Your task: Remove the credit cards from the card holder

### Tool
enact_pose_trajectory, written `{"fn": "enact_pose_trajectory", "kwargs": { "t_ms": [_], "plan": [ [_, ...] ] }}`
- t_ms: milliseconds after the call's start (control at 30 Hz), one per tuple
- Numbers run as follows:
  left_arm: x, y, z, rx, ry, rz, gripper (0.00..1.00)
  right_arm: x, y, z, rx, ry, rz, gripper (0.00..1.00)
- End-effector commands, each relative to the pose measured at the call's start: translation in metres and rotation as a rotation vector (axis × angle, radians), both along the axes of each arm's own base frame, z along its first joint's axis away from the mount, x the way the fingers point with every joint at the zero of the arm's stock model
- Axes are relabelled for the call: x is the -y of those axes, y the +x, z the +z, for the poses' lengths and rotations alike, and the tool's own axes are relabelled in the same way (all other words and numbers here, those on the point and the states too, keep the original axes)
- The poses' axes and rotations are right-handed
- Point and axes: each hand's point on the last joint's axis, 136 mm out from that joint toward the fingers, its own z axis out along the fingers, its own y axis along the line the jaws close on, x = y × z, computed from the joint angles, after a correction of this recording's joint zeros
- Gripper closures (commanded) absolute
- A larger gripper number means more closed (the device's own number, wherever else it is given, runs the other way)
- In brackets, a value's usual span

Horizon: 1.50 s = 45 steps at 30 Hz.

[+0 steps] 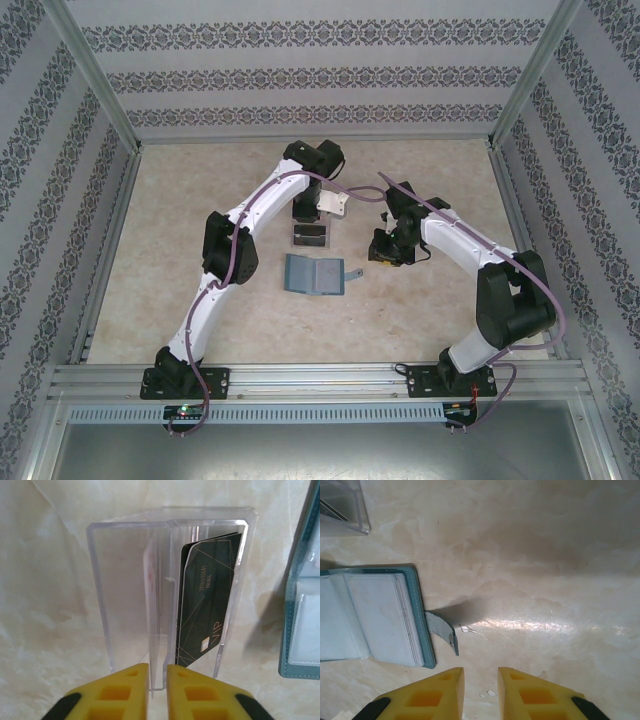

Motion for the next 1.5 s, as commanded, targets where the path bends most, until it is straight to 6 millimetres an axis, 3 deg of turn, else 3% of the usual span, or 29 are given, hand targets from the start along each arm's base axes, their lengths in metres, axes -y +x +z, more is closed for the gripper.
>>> {"fn": "enact_pose_trajectory", "kwargs": {
  "t_ms": [0,633,1033,1467],
  "plan": [
    [-0.002,0.012,0.002,0.045,0.003,0.029,0.81,0.002,0.002,0.002,-0.008,-0.006,0.003,0.75],
    [-0.002,0.047,0.015,0.205,-0.02,0.119,0.83,0.0,0.001,0.002,-0.006,-0.003,0.005,0.74],
    [0.0,0.04,-0.009,0.139,-0.013,0.117,0.82,-0.001,0.0,0.003,-0.005,0.002,0.007,0.75],
    [-0.001,0.036,-0.01,0.119,-0.01,0.121,0.81,0.0,-0.002,0.005,0.001,0.001,0.006,0.74]
  ]
}}
